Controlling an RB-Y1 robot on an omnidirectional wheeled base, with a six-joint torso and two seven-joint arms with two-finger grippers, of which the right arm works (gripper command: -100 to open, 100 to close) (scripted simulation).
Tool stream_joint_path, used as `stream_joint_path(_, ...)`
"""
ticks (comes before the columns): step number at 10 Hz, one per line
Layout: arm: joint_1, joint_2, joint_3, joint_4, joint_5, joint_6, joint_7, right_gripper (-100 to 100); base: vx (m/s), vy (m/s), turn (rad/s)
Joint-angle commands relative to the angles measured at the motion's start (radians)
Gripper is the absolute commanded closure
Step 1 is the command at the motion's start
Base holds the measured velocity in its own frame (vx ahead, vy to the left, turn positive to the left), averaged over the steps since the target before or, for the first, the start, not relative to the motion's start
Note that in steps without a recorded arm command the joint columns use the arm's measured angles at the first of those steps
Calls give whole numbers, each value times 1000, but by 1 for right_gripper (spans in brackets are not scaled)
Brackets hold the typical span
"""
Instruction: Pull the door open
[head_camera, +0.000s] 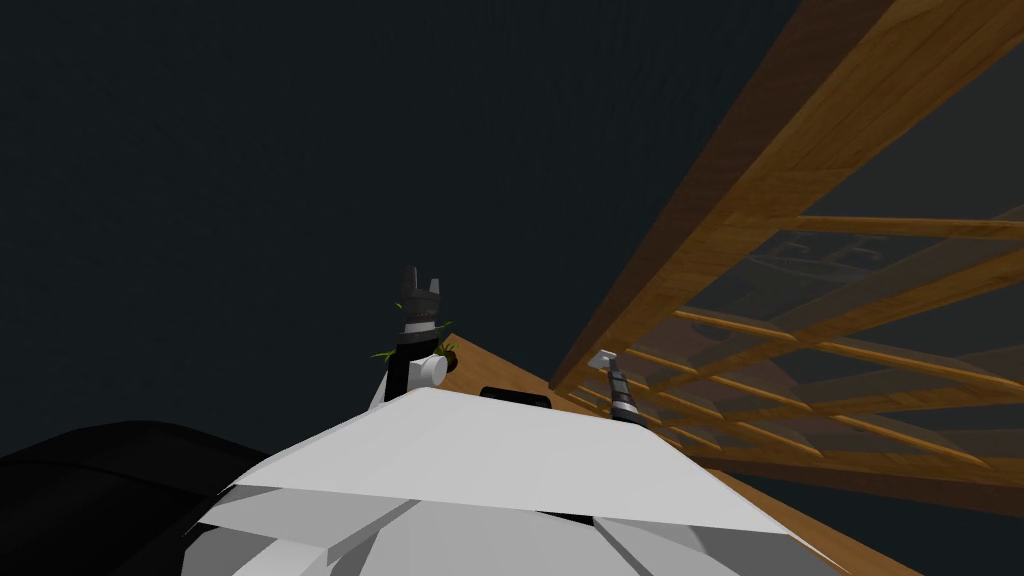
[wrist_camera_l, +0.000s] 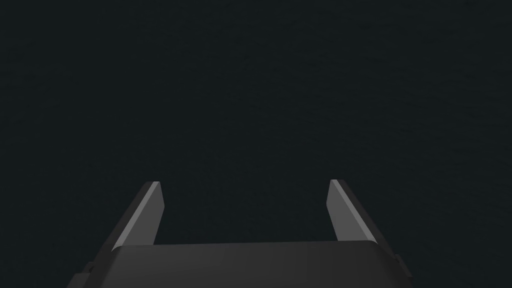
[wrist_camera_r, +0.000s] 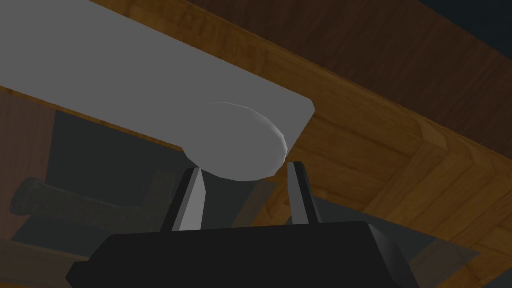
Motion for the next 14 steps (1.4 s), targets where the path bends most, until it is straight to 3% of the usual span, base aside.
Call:
stream_joint_path(1, 1, 3, 11, 0, -5, -1, -31, 100, -21, -9, 12)
stream_joint_path(14, 23, -29, 92, -12, -120, -3, -358, 100, -25, -7, 26)
